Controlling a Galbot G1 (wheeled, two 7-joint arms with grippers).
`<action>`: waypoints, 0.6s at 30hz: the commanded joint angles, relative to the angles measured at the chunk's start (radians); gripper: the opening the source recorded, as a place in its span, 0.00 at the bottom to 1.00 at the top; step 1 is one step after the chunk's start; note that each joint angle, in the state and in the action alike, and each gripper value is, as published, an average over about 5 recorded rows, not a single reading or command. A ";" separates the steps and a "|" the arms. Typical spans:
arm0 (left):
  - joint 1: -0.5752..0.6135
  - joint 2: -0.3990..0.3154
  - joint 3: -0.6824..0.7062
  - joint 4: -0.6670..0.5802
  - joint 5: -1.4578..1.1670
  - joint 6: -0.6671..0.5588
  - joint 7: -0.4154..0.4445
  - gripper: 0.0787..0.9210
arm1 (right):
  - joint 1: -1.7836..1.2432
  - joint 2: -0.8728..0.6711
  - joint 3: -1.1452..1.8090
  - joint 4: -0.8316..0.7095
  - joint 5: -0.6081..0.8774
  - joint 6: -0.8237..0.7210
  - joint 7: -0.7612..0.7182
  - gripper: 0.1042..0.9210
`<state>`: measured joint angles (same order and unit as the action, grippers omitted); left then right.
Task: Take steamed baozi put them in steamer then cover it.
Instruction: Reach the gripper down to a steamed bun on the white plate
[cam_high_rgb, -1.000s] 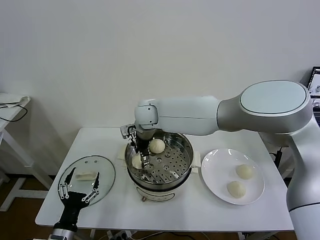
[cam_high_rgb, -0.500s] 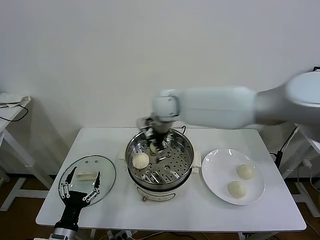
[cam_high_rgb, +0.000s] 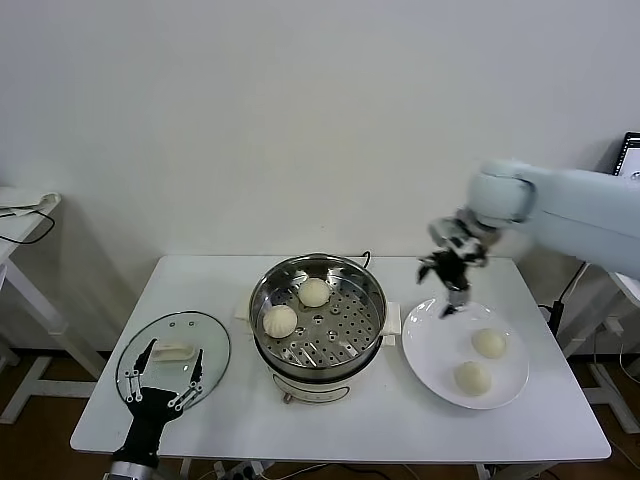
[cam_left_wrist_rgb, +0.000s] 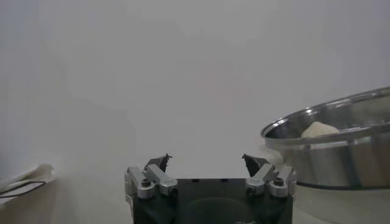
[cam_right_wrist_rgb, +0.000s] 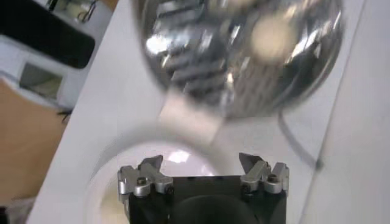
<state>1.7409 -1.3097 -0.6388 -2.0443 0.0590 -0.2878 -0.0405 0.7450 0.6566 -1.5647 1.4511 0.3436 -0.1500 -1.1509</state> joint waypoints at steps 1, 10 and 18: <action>0.005 -0.001 -0.002 0.001 0.004 -0.001 -0.001 0.88 | -0.274 -0.182 0.075 -0.039 -0.158 0.063 0.017 0.88; 0.009 -0.005 -0.010 0.010 0.004 0.001 -0.001 0.88 | -0.399 -0.102 0.153 -0.093 -0.160 0.043 0.062 0.88; 0.010 -0.004 -0.013 0.019 0.003 -0.003 -0.001 0.88 | -0.442 -0.064 0.170 -0.115 -0.183 0.026 0.088 0.88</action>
<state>1.7494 -1.3138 -0.6516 -2.0280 0.0617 -0.2902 -0.0419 0.4082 0.5863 -1.4359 1.3618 0.2006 -0.1237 -1.0886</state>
